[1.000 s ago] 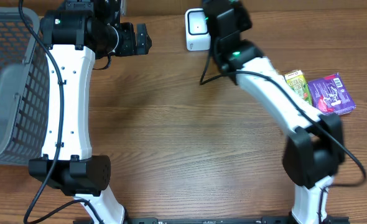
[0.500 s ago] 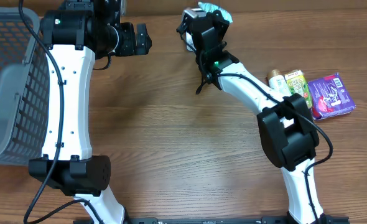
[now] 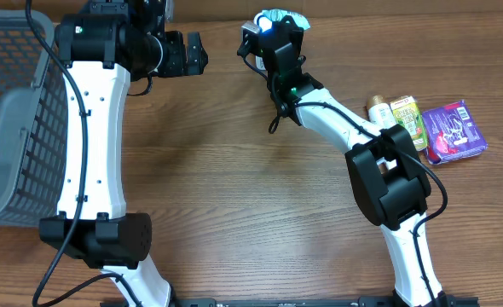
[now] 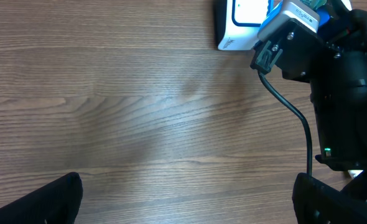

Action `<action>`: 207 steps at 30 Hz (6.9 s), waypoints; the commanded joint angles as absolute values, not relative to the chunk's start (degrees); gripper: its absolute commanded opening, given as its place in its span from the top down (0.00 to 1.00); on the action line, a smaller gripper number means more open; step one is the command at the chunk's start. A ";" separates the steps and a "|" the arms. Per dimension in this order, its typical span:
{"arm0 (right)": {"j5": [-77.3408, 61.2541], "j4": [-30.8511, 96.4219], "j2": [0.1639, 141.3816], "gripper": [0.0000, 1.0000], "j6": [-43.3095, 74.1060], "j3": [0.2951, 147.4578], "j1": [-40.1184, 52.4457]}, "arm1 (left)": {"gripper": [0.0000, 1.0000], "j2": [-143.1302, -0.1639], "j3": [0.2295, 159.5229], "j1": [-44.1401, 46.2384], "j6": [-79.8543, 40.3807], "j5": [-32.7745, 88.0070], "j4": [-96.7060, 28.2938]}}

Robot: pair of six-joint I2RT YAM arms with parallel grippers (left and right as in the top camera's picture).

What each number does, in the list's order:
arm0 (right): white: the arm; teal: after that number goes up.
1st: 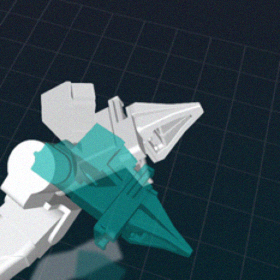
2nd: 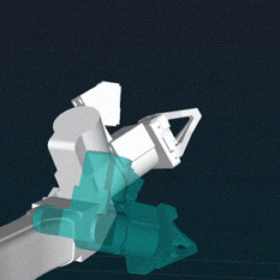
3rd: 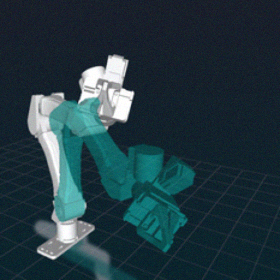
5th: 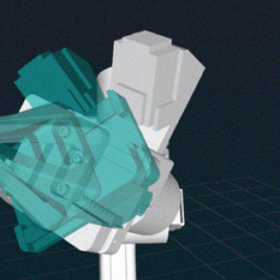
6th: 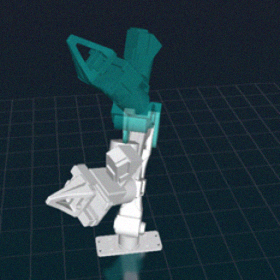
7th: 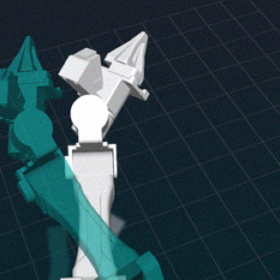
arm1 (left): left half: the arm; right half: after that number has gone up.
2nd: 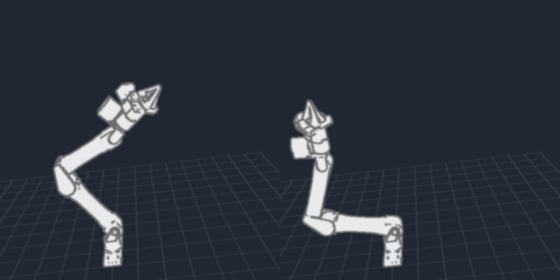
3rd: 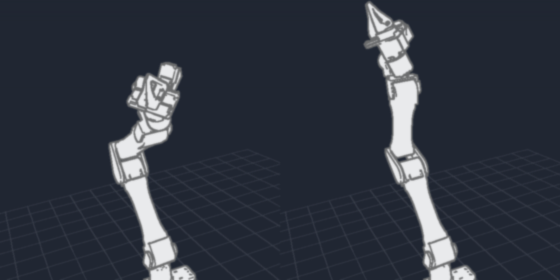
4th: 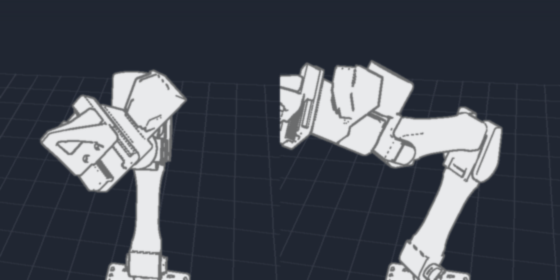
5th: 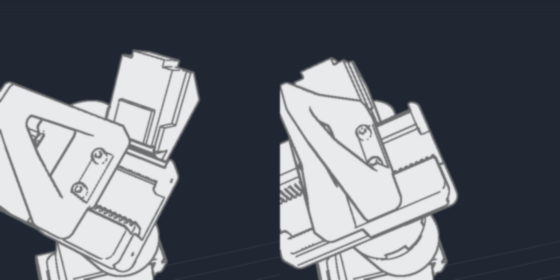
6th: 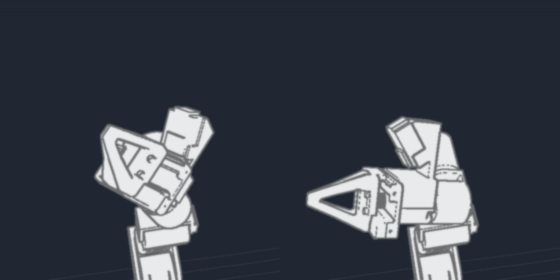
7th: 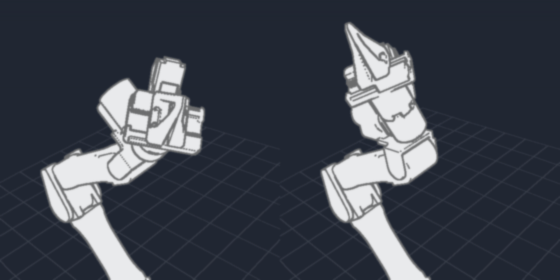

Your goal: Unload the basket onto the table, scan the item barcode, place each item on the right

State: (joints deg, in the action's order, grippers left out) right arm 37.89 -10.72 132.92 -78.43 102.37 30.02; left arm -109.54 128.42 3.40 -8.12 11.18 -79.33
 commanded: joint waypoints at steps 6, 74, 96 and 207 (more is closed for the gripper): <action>38.72 -11.53 132.60 0.96 -79.37 103.46 30.00 | 0.00 -109.38 129.10 3.77 -7.29 11.46 -79.26; -26.94 63.26 96.09 0.49 4.71 91.07 2.26 | 0.00 -109.38 129.10 3.77 -7.29 11.46 -79.26; -20.21 68.77 72.23 0.00 7.35 97.14 15.75 | 0.00 -109.38 129.10 3.77 -7.29 11.46 -79.26; -6.96 4.01 1.23 0.00 -1.34 0.45 2.31 | 0.00 -68.53 91.66 3.66 -2.48 2.09 -47.77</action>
State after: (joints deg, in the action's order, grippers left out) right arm -7.22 4.27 1.96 -1.30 1.06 1.98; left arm -75.44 103.70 3.40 -6.24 2.09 -53.01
